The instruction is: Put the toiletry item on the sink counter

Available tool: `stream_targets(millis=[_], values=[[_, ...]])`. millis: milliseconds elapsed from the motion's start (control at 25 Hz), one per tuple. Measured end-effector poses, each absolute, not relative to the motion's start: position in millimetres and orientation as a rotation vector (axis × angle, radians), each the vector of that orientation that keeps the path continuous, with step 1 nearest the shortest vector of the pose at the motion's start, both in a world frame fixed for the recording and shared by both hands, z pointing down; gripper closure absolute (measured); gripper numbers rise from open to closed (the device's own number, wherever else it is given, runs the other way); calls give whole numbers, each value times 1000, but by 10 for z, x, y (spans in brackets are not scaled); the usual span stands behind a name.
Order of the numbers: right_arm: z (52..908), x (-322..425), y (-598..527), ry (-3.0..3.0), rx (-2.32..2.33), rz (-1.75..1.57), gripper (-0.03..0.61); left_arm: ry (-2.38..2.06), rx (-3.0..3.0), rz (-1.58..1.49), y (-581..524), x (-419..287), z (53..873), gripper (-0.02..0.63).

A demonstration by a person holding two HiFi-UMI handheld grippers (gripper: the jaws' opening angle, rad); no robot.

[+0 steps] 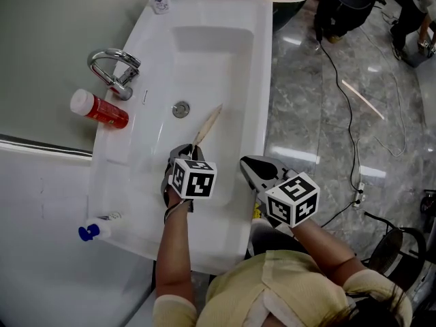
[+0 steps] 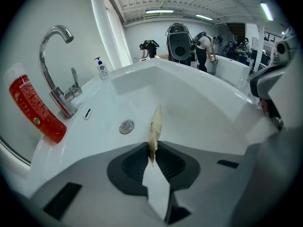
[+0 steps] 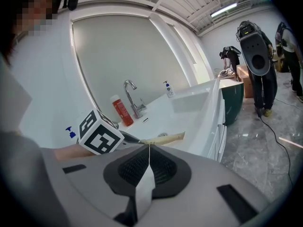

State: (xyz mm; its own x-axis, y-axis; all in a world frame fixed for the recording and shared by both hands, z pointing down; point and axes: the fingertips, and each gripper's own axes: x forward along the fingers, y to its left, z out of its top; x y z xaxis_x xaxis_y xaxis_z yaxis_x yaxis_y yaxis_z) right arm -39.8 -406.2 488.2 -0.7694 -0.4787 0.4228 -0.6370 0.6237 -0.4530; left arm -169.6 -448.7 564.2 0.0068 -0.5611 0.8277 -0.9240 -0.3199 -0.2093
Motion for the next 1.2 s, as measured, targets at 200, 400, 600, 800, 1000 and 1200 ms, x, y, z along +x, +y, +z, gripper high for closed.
stream_targets(millis=[200, 400, 600, 800, 1000, 1200], values=[[4886, -415, -4071, -2589, 901, 882, 551, -1467, 1931, 1269, -4475, -1644, 5640, 535], [4855, -426, -4060, -2600, 902, 884, 551, -1424, 1990, 1232, -4443, -1536, 5601, 507], [4846, -410, -4024, -2599, 908, 884, 551, -1416, 2043, 1218, -4419, -1458, 5575, 456], [4813, -370, -3978, -2600, 921, 878, 551, -1416, 2054, 1173, -4379, -1427, 5511, 443], [4743, -355, -3921, -2608, 932, 862, 551, -1444, 2030, 1107, -4287, -1434, 5389, 446], [4703, -385, -3842, -2616, 931, 847, 551, -1476, 2005, 1030, -4144, -1465, 5296, 449]])
